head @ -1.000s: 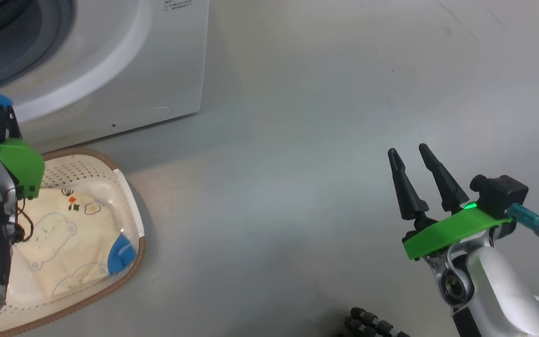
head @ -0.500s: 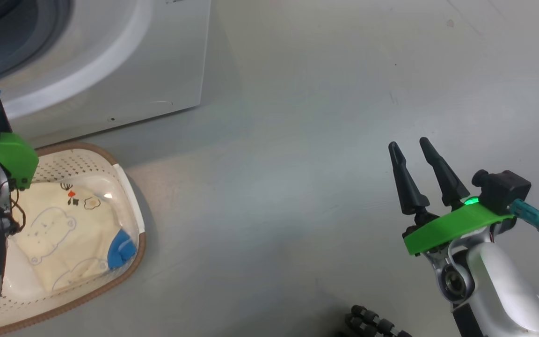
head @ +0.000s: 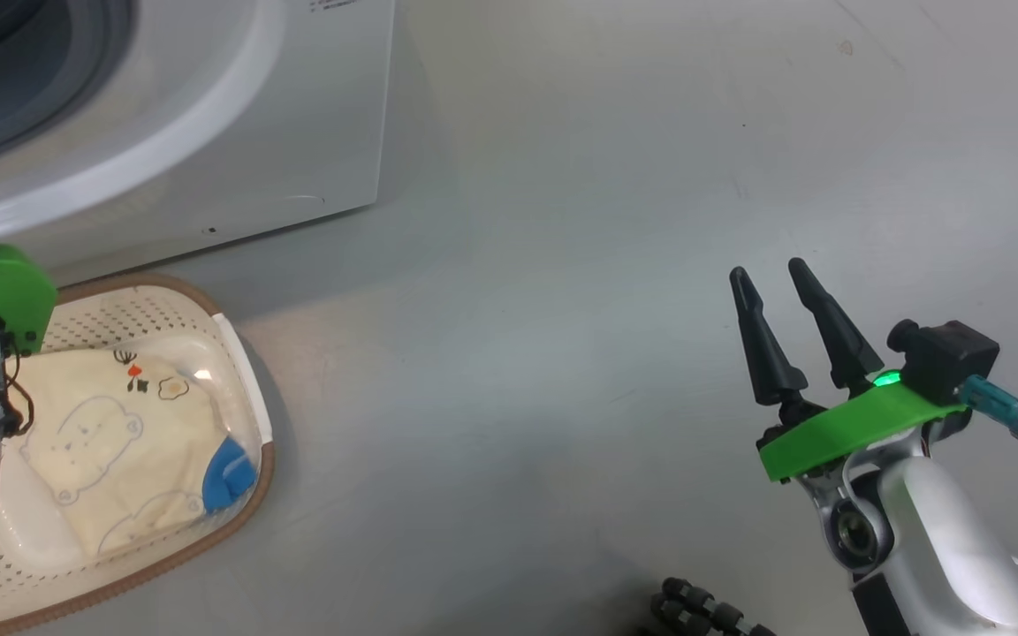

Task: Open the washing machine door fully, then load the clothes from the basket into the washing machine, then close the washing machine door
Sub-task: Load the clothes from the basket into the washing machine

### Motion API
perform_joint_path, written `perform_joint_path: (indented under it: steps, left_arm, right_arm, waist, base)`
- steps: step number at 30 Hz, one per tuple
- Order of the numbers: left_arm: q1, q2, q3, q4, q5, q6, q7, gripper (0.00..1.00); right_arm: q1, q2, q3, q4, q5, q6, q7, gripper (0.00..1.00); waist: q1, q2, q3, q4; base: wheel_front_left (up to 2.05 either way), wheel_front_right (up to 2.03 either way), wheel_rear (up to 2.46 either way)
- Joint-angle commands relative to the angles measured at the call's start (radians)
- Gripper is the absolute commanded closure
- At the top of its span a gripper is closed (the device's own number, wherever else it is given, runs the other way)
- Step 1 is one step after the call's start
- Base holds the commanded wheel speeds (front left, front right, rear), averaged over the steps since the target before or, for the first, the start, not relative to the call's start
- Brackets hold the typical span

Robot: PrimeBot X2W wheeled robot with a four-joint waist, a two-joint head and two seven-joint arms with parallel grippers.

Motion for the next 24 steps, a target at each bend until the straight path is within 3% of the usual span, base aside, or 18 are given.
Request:
perform_joint_path:
  steps: [1,14,24]
  left_arm:
    - [-0.037,0.051,0.02,-0.011,-0.004,0.0,-0.004,1.0]
    - [-0.117,0.018,-0.007,0.015,-0.024,-0.038,0.038,1.0]
    - [-0.14,-0.009,-0.048,-0.086,-0.048,-0.147,0.275,1.0]
  right_arm:
    - [-0.002,-0.004,0.013,-0.029,0.009,0.0,-0.009,0.0]
    - [0.0,-0.004,-0.005,-0.027,0.01,0.0,-0.009,0.0]
    - [-0.002,-0.004,0.0,-0.011,0.009,0.0,-0.009,0.0]
  waist:
    - [-0.0001,0.0,0.0,0.0]
    - [-0.0001,0.0,0.002,0.044]
    - [-0.0001,0.0,-0.009,0.074]
  base:
    - [0.0,0.0,0.0]
    - [0.0,0.0,0.0]
    - [0.0,0.0,0.0]
